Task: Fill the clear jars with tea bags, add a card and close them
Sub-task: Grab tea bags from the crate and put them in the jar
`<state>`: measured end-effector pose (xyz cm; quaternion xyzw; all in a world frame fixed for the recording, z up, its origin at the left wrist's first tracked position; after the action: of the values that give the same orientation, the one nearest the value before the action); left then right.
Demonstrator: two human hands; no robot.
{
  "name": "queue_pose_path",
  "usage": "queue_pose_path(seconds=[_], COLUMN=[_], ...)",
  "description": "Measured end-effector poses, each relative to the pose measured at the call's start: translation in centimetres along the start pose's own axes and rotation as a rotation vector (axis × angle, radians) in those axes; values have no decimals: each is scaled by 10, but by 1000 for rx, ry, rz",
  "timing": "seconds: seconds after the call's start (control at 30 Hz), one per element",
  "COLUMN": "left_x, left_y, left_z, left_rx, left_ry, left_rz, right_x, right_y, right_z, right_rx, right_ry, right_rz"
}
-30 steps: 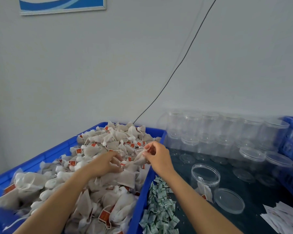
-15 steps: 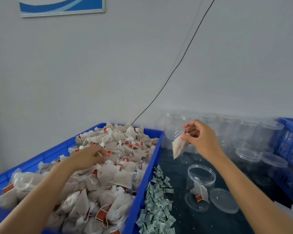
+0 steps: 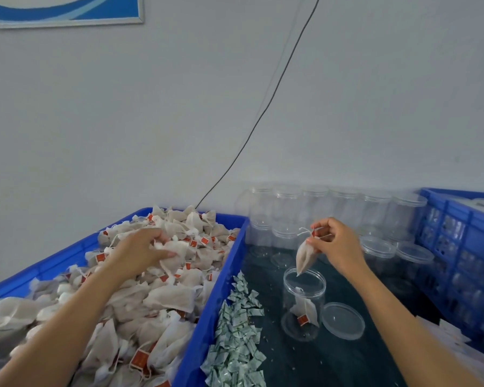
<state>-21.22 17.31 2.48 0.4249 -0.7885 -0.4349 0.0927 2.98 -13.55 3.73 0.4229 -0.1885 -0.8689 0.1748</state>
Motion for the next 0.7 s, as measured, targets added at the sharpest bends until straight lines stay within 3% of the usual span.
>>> queue_pose_path(seconds=[0.1, 0.23, 0.37, 0.47, 0.53, 0.6, 0.7], left_x=[4, 11, 19, 23, 27, 32, 39], left_y=[-5, -21, -42, -56, -66, -75, -81], left_z=[-33, -69, -91, -103, -111, -119, -128], left_rx=[189, 254, 357, 256, 249, 283, 363], left_ry=[12, -19, -51, -109, -146, -179, -192], left_rz=[-40, -29, 90, 116, 148, 199, 310], right_x=[2, 6, 12, 20, 24, 30, 33], right_y=[-2, -3, -11, -21, -32, -50, -74], right_z=[-4, -8, -14, -9, 10, 34, 53], right_rx=[-36, -45, 15, 152, 58, -146, -86], right_ry=[-13, -16, -54, -1, 91, 130, 185], right_rz=[-16, -17, 162, 240, 260, 396, 490])
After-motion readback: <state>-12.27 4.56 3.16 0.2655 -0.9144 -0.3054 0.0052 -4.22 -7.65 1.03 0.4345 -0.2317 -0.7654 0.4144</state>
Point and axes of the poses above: each hand's wrist, its own x-axis away from the middle knuckle, its own y-axis out of the back of the hand, z = x × y, the point moved 4 cm from there along -x, towards the middle knuckle, and after that the axes turned 14 degrees about y, right-handed, at the moved point
